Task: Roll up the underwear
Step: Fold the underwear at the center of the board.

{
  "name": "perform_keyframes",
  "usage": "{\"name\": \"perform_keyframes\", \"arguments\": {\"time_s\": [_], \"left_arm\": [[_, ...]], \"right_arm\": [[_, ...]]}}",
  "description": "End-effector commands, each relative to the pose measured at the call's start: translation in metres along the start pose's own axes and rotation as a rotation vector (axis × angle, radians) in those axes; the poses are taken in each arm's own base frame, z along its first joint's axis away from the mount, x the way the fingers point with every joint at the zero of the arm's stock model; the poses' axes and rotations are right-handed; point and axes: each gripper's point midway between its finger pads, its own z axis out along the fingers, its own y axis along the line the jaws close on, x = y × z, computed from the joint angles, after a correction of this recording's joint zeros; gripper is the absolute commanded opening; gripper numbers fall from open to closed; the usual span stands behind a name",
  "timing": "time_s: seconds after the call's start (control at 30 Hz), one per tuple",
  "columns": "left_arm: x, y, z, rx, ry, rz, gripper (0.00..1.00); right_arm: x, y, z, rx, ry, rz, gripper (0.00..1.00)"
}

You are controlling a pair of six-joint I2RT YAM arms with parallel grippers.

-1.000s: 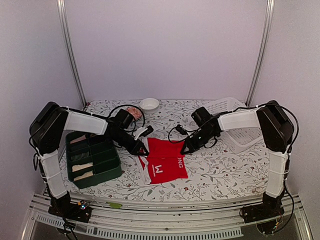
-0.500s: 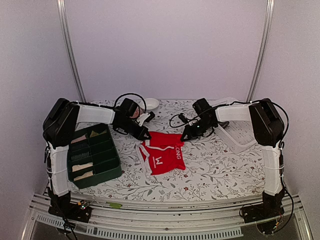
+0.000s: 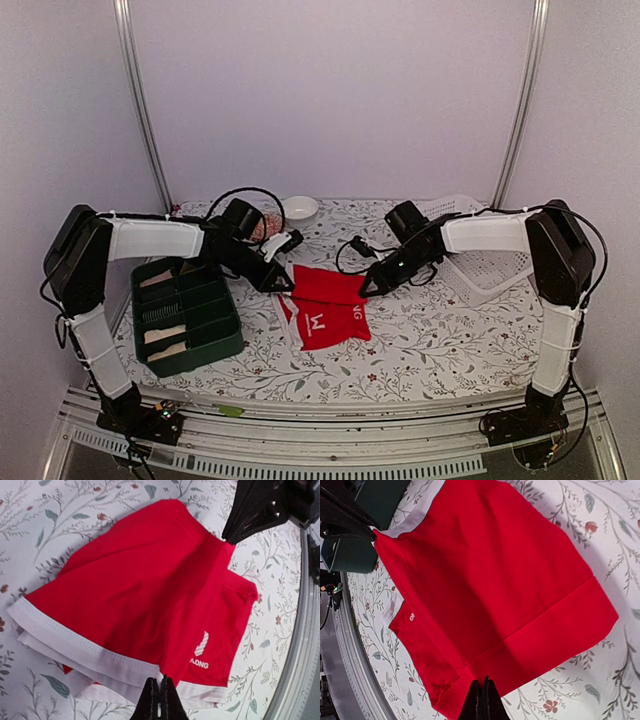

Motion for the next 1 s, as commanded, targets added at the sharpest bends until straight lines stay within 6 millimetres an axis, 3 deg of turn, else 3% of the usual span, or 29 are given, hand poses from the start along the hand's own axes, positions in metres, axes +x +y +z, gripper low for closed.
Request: {"name": "perform_keyframes", "arguments": {"time_s": [0.0, 0.13, 0.27, 0.43, 0.47, 0.7, 0.97], "left_arm": [[0.034, -0.027, 0.002, 0.066, 0.080, 0.005, 0.00], [0.053, -0.042, 0.005, 0.102, 0.118, 0.002, 0.00], [0.061, -0.057, 0.008, 0.136, 0.132, 0.007, 0.00], [0.066, -0.068, 0.006, 0.173, 0.130, -0.003, 0.00], [0.067, -0.070, 0.005, 0.176, 0.128, -0.004, 0.00], [0.068, -0.079, -0.007, 0.196, 0.116, 0.004, 0.00], [0.085, -0.096, 0.006, 0.247, 0.159, 0.019, 0.00]], "right_arm": [[0.027, 0.016, -0.004, -0.033, 0.051, -0.006, 0.00], [0.044, 0.024, -0.002, -0.044, 0.079, 0.000, 0.00], [0.052, 0.030, -0.002, -0.055, 0.094, -0.003, 0.00], [0.048, 0.042, -0.005, -0.080, 0.081, -0.018, 0.00], [0.056, 0.042, -0.004, -0.083, 0.097, -0.009, 0.00], [0.061, 0.052, -0.016, -0.104, 0.085, -0.012, 0.00], [0.086, 0.055, 0.004, -0.140, 0.138, -0.008, 0.00]]}}
